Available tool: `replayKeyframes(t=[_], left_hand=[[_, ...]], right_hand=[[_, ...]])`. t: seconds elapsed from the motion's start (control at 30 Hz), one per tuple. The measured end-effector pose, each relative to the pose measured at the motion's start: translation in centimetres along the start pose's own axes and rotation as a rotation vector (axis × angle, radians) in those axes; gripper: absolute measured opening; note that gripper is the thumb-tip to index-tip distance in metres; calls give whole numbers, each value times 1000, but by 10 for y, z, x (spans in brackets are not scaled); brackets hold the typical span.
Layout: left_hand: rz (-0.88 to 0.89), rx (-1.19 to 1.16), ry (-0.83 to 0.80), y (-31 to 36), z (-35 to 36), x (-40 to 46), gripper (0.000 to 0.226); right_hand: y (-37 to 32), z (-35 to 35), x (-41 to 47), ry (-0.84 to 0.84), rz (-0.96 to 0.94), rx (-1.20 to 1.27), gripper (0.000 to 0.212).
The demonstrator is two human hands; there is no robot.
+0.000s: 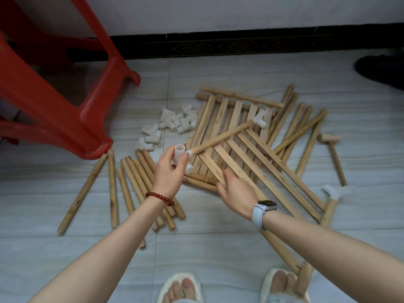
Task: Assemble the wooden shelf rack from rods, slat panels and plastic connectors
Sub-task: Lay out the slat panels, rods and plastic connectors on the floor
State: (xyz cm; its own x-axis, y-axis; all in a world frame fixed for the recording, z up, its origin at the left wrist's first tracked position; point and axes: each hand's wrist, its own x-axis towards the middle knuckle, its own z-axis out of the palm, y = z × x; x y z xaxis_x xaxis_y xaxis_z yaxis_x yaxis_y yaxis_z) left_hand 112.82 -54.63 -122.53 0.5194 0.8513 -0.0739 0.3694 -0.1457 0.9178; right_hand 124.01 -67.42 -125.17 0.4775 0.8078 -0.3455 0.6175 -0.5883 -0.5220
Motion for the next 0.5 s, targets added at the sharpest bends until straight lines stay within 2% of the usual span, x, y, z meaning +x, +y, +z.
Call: replayKeyframes(t=[0.1, 0.23, 0.33, 0.5], left_hand=[[41, 87, -2, 24, 2, 14, 7], [112, 279, 101, 44, 4, 25, 6], [152, 276, 179, 47, 7, 22, 8], [181, 315, 169, 31, 4, 19, 8]], right_hand=[[-12, -17, 1, 18, -26, -25, 24], [-23, -32, 3, 24, -45, -18, 24], [-24, -36, 3, -6, -62, 9, 18], [-24, -39, 2, -92, -88, 63, 20]])
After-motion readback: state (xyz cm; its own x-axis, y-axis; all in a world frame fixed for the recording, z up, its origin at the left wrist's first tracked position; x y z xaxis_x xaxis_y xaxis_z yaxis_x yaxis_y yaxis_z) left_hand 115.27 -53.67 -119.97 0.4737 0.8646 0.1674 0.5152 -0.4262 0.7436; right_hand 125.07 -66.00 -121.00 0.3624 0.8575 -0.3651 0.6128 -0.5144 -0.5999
